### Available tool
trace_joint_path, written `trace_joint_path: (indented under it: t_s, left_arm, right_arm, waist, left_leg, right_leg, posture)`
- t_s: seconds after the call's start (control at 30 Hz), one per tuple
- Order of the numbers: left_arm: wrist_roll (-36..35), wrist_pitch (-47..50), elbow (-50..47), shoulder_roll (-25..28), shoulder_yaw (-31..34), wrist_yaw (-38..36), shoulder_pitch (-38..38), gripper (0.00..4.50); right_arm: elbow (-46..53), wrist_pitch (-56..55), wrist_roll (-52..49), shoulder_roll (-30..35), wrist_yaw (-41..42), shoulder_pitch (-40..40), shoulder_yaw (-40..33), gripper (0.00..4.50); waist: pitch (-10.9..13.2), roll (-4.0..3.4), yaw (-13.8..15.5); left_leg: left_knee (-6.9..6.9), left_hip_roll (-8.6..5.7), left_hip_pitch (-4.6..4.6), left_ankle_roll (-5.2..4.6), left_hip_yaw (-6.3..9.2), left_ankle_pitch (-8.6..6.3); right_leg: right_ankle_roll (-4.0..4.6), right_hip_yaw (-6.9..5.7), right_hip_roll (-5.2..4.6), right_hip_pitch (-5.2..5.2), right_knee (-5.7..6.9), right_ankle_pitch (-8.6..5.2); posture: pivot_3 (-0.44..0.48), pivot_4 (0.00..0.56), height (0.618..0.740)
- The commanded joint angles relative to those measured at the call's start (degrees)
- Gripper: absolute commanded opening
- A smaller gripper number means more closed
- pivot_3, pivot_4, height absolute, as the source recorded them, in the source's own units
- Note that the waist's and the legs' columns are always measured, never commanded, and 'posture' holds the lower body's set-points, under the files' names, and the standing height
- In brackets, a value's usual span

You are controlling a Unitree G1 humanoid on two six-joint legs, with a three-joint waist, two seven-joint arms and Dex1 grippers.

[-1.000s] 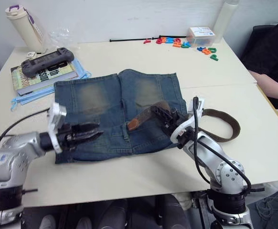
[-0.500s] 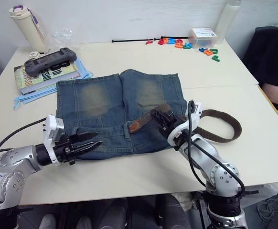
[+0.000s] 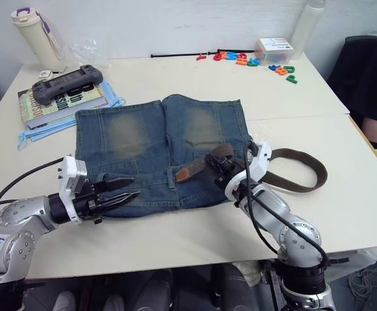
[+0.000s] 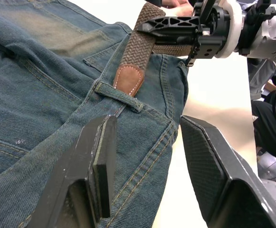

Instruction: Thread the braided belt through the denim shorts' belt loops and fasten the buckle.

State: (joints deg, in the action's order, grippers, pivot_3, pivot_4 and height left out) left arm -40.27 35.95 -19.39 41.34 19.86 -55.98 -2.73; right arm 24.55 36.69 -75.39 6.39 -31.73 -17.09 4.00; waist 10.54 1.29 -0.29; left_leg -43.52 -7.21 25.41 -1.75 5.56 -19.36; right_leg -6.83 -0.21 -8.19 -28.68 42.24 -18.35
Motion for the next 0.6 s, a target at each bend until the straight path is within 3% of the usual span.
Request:
trace_joint_path:
  t_s: [0.03, 0.6]
  left_arm:
    - [-0.3, -1.3, 0.0, 0.9, 0.2, -0.6, -0.2, 2.4]
    - [1.5, -3.7, 3.7, 1.2, -1.5, -1.1, -1.5, 2.4]
  right_arm:
    - [0.1, 1.9, 3.0, -1.0, 0.6, -1.5, 1.6, 0.0]
    - [-8.9, 9.3, 6.4, -7.3, 9.4, -6.1, 2.1, 0.0]
  waist:
    - [0.0, 0.0, -0.1]
    - [0.0, 0.0, -1.3]
  left_leg:
    - [0.0, 0.0, 0.0, 0.0, 0.0, 0.0]
    - [0.02, 0.04, -0.03, 0.09, 0.0, -0.04]
  right_leg:
    - [0.0, 0.0, 0.0, 0.0, 0.0, 0.0]
    - [0.11, 0.02, 0.07, -0.12, 0.2, -0.06]
  posture:
    - [0.0, 0.15, 0.657]
    - [0.0, 0.15, 0.657]
